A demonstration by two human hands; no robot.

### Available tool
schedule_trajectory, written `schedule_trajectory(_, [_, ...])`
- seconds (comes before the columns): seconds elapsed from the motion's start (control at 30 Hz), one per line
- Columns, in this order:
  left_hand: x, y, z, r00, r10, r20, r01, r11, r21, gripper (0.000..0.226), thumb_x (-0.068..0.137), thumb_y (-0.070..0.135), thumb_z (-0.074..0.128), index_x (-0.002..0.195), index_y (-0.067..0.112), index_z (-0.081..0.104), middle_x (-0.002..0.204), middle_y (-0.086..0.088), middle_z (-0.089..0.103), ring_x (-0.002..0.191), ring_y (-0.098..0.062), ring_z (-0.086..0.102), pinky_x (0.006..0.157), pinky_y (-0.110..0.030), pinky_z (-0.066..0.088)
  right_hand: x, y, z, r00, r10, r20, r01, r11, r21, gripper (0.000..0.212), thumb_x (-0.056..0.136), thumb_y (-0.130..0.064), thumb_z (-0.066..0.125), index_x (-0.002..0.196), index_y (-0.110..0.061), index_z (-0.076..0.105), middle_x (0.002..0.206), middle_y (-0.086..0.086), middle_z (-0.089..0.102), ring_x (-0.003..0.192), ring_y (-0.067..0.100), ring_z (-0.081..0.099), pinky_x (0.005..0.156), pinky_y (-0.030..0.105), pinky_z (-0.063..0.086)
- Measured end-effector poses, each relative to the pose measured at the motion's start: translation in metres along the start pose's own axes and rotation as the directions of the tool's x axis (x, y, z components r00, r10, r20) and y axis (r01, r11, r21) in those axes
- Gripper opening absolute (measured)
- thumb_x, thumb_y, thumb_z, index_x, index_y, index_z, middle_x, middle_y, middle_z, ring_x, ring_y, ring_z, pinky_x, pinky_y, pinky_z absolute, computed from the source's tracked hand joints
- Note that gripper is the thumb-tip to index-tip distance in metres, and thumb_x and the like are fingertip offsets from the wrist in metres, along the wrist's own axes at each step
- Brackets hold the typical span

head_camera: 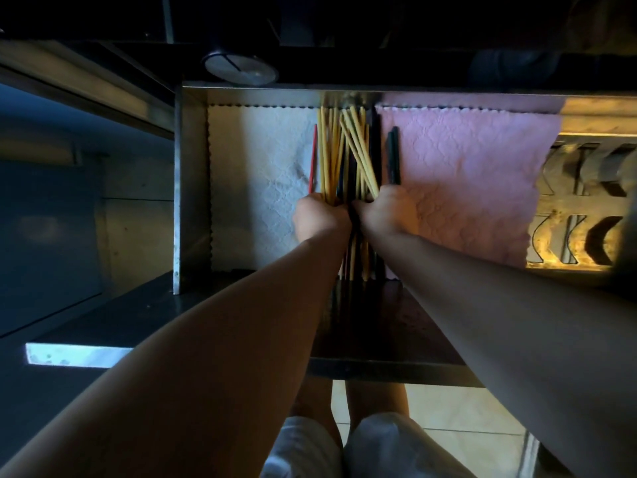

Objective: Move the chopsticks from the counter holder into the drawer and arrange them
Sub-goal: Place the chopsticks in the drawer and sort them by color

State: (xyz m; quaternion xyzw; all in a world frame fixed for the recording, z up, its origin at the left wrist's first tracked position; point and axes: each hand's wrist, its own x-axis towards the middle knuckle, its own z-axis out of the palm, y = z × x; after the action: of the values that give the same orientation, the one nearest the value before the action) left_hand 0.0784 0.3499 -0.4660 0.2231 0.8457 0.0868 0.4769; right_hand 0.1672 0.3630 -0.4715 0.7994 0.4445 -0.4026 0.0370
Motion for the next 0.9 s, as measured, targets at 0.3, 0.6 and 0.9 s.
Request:
schedule_trajectory(0.3, [-0.003, 0.001, 0.001, 1.000, 0.021, 0.013, -0.022, 0.997, 0.073, 0.023, 0.078, 0.023, 0.066, 0.094, 0.008, 0.072, 0.090, -0.017, 0.070, 0.087, -0.036, 0.067, 0.078, -0.039, 0.057, 0.003, -0.006, -0.001, 0.997, 0.065, 0.041, -0.071, 0.984, 0.166, 0.042, 0.075, -0.032, 0.070, 0.106, -0.004, 0.063, 0.107, 0.018, 0.070, 0.100, 0.033, 0.067, 0.087, 0.041, 0.056])
schedule_trajectory(0.6, [-0.005, 0.004, -0.002, 0.997, 0.061, 0.043, -0.063, 0.997, 0.052, 0.034, 0.078, 0.030, 0.065, 0.098, 0.003, 0.071, 0.087, -0.015, 0.071, 0.083, -0.034, 0.069, 0.067, -0.033, 0.054, -0.001, 0.013, -0.010, 1.000, 0.016, 0.013, -0.019, 0.954, 0.299, 0.033, 0.079, -0.044, 0.047, 0.091, -0.015, 0.056, 0.085, 0.012, 0.058, 0.084, 0.029, 0.062, 0.080, 0.038, 0.050])
schedule_trajectory(0.9, [-0.010, 0.001, -0.015, 0.992, 0.070, 0.101, -0.063, 0.996, -0.068, 0.022, 0.072, 0.028, 0.046, 0.085, 0.016, 0.058, 0.077, -0.007, 0.065, 0.075, -0.031, 0.068, 0.070, -0.041, 0.060, -0.002, 0.028, -0.014, 1.000, 0.023, -0.012, -0.015, 0.890, 0.456, 0.034, 0.090, -0.042, 0.057, 0.077, -0.011, 0.059, 0.068, 0.007, 0.053, 0.064, 0.024, 0.055, 0.063, 0.035, 0.045])
